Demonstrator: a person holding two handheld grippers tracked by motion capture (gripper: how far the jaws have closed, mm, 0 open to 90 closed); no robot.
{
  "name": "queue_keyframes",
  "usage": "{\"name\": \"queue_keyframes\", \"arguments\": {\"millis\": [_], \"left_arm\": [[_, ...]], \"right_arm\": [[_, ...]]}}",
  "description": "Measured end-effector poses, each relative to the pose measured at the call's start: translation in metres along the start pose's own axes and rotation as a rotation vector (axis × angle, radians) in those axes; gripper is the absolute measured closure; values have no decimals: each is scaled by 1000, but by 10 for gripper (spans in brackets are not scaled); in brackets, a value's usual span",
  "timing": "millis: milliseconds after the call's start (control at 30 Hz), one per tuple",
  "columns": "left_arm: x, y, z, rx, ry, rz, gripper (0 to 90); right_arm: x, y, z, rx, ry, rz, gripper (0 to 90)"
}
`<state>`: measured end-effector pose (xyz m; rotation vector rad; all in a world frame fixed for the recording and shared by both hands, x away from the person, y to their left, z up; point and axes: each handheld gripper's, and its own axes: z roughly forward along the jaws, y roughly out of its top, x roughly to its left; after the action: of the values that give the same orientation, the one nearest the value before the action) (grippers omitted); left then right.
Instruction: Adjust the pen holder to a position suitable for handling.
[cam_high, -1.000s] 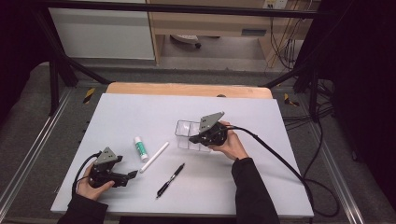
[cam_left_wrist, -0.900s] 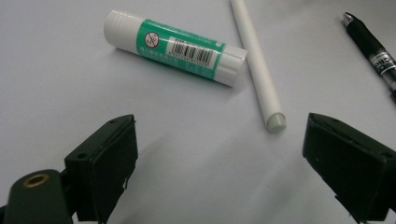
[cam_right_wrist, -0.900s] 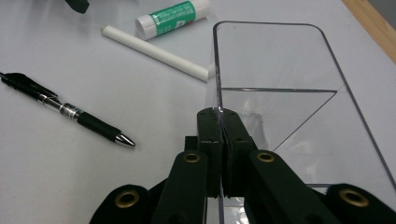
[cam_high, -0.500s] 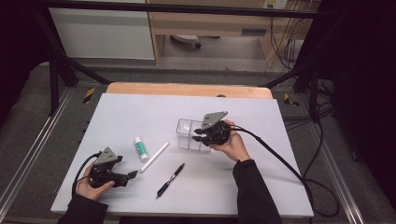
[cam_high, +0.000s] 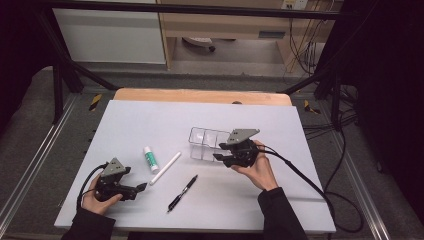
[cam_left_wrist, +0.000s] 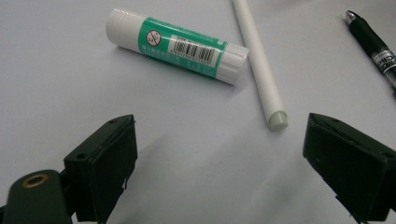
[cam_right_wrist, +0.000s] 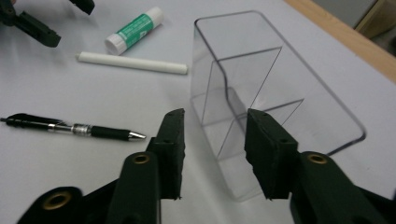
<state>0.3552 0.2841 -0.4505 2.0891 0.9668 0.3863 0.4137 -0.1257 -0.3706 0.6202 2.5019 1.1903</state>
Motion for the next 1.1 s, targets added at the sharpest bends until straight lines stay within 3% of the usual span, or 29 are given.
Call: {"name": "queue_keyframes", "arguments": {"millis": [233,300,533,767,933,1100], "left_arm": [[0,0,0,0,0,-1,99],[0,0,0,-1,1,0,99],[0,0,0,-1,0,-1,99],[0,0,0,-1,0,-3,99],[0,0,0,0,-1,-1,99],[0,0,0,-1,0,-2,99]], "right_arm": [[10,-26,8,36,50,47,848],[13,-32,14,63,35,48,893],[11,-49,32,98,4,107,900],[2,-60,40,130,-72,141,900],[-3,-62,42,141,-105,136,900],[-5,-62,44,150,-105,129,900]]}}
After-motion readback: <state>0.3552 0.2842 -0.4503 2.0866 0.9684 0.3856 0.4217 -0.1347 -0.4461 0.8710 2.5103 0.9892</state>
